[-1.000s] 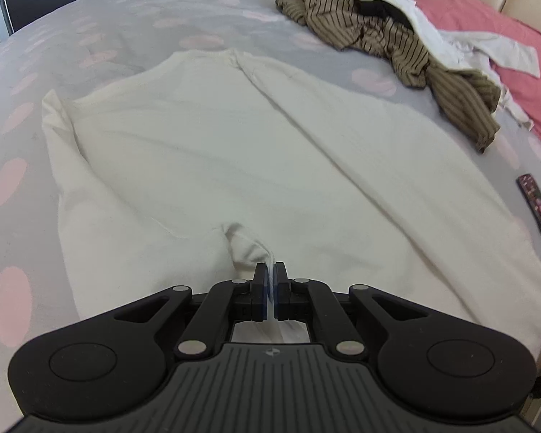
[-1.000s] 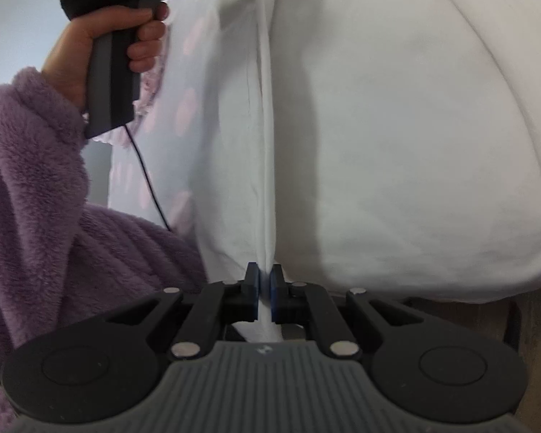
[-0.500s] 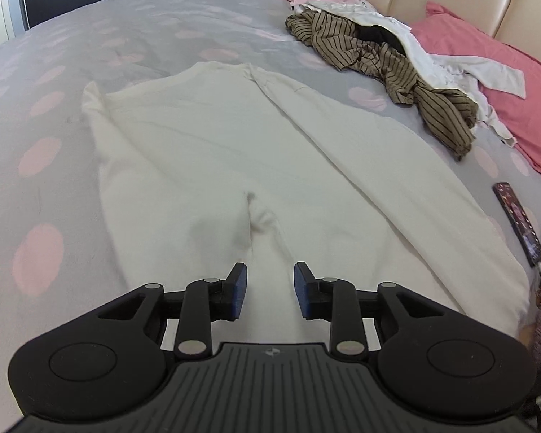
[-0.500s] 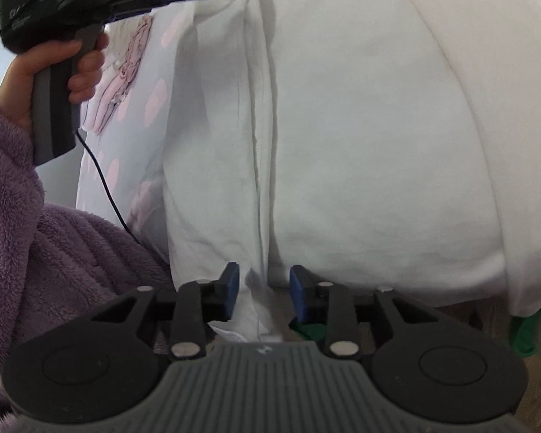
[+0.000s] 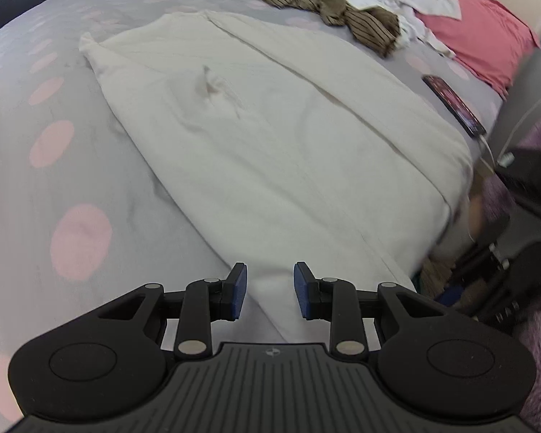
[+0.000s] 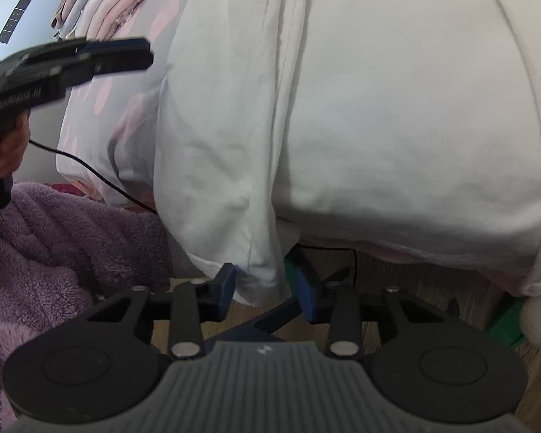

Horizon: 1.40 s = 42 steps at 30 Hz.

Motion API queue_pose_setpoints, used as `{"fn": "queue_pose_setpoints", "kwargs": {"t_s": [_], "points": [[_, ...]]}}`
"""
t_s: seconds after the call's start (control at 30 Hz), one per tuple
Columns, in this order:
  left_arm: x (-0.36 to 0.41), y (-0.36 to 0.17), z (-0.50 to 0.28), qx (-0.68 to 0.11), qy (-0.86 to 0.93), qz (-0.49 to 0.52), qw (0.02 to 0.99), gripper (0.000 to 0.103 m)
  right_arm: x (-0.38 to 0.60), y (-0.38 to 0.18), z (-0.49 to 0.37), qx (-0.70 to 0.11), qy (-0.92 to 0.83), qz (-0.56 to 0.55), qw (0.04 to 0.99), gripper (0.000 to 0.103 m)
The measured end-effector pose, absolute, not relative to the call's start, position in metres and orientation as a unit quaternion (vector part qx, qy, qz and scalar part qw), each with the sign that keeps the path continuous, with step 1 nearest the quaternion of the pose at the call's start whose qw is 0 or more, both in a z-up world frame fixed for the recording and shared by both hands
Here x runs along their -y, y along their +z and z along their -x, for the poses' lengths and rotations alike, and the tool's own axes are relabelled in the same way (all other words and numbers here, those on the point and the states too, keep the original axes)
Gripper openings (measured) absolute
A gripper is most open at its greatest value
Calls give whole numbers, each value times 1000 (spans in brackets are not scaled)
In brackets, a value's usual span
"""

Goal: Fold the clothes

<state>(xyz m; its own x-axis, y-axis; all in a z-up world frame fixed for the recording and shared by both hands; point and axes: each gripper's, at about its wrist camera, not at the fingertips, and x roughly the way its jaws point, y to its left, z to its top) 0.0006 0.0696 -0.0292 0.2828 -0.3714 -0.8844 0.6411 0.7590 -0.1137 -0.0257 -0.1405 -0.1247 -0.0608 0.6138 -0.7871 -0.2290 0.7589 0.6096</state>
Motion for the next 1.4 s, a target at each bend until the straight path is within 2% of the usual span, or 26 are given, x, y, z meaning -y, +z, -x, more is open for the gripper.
{"fn": "queue_pose_setpoints", "kwargs": {"t_s": [0.03,0.2,0.43,0.5,0.63,0.67,0.73,0.8,0.87,0.93,0.97,1.0,1.03,1.13,1.27,1.4], "points": [[-70,-30,6,-510,-330,-136,783,26,140,-123,27,-657,316,-148,669,6],[-64,-39,45,-537,-389,-174,728,26,149,-112,37,-653,309,-139,678,5],[-47,-80,72,-567,-387,-242,686,26,150,-130,35,-669,278,-75,686,5],[-48,-87,72,-565,-382,-238,692,26,149,-132,36,-671,265,-43,692,0],[-53,-93,67,-548,-387,-197,715,26,146,-129,36,-661,258,-18,704,0],[-54,-96,65,-550,-385,-189,717,27,146,-126,36,-658,260,-19,707,5],[-55,-104,61,-556,-377,-175,720,26,145,-121,37,-649,265,-16,713,7],[-52,-111,59,-570,-365,-174,716,24,145,-114,36,-640,270,-18,719,18],[-48,-116,58,-588,-353,-182,705,11,145,-106,35,-629,275,-15,727,20],[-48,-121,58,-622,-343,-196,676,7,144,-97,33,-617,279,-8,735,20],[-50,-120,59,-633,-338,-204,666,7,144,-91,32,-610,280,-2,741,27],[-52,-118,59,-641,-334,-208,659,7,144,-85,32,-603,281,5,747,37],[-55,-111,58,-642,-329,-200,663,7,144,-79,31,-596,281,12,752,39],[-70,-82,45,-634,-321,-155,686,7,146,-63,23,-575,280,30,768,38],[-93,-43,11,-603,-298,-86,735,17,142,-41,0,-552,293,32,780,38],[-108,-17,-28,-569,-251,-56,781,18,139,-21,-32,-524,306,60,793,22]]}}
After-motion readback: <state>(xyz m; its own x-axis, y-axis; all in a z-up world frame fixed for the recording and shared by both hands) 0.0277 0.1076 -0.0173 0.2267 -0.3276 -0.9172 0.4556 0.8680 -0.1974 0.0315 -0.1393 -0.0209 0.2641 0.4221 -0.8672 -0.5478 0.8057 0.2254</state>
